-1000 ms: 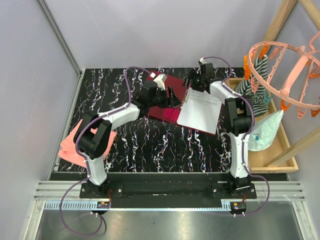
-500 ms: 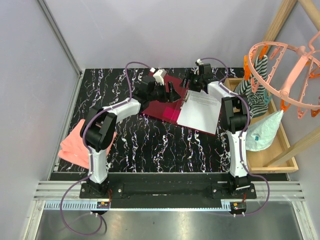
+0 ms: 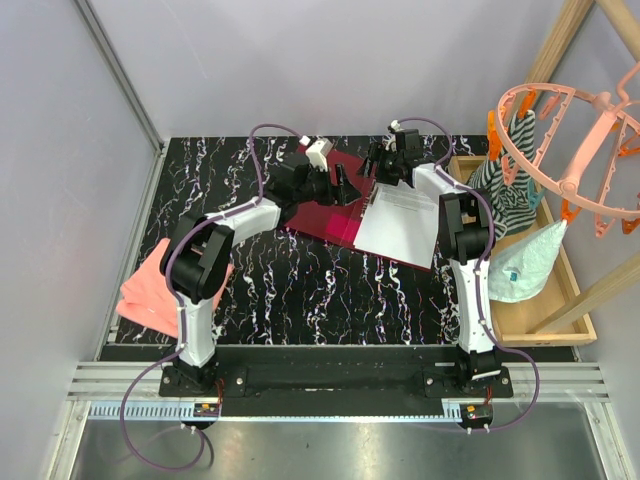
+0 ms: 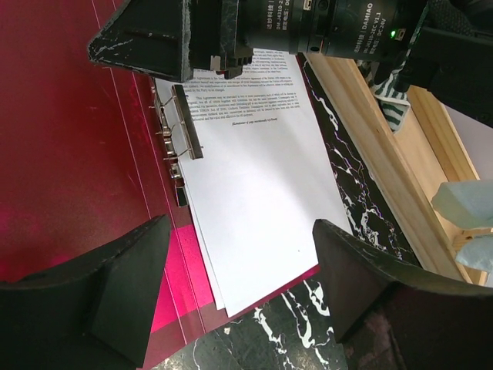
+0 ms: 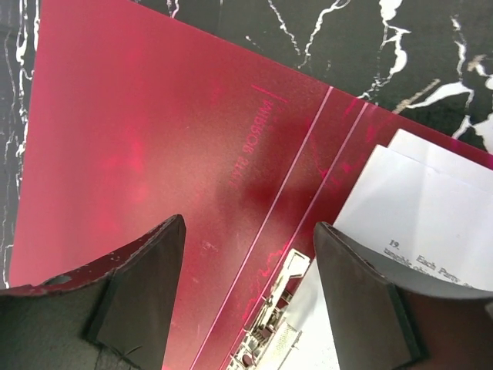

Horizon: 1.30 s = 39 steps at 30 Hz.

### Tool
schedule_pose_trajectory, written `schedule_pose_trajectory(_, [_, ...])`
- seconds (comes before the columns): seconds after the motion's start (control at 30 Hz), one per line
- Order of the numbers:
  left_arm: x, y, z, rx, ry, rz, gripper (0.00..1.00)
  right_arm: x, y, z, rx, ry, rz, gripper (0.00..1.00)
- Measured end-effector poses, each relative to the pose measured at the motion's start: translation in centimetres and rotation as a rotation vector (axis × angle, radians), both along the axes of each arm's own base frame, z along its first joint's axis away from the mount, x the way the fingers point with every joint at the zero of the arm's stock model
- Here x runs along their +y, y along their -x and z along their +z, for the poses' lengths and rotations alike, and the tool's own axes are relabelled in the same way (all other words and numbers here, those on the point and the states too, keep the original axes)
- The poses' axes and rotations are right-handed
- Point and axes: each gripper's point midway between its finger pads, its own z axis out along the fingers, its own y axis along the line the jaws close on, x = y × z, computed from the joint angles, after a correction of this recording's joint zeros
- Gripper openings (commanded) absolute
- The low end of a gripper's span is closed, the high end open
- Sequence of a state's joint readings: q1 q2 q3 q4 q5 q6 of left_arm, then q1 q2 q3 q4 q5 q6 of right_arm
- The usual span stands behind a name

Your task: Put the files into the folder

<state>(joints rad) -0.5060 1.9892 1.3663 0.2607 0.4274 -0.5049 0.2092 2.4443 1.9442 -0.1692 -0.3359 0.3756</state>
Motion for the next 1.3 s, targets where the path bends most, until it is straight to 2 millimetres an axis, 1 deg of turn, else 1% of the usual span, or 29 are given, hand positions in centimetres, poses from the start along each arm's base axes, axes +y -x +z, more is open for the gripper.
schedule_pose_trajectory(0.33, [0.2,0.1,-0.4,-0.002,0.002,-0.002,0.77,0.9,0.1,0.4,-0.007,-0.051,0.037,0.68])
schedule_pose_trajectory(0.57, [0.6,0.1,-1.0,0.004,-0.002,0.006,0.77,1.3,1.6,-0.3,0.009,-0.082,0.066,0.65])
schedule_pose_trajectory(0.7, [1.2,-0.1,-1.3,0.009,-0.003,0.017,0.77,1.5,2.3,0.2,0.007,-0.099,0.079,0.65])
schedule_pose_trajectory(0.8, [1.7,-0.4,-1.4,0.009,-0.002,0.028,0.77,1.5,2.9,1.0,-0.007,-0.106,0.085,0.65])
schedule_pose_trajectory(1.03, [2.6,-0.9,-1.8,0.014,-0.004,0.046,0.76,1.8,2.8,2.9,-0.053,-0.125,0.102,0.63])
schedule_pose_trajectory(1.17, [3.3,-1.1,-2.2,0.024,-0.004,0.064,0.76,2.0,3.5,3.0,-0.043,-0.134,0.106,0.63])
schedule_pose_trajectory(1.3, [4.6,-1.2,-3.5,0.047,-0.018,0.098,0.76,2.1,4.0,3.0,-0.027,-0.148,0.103,0.63])
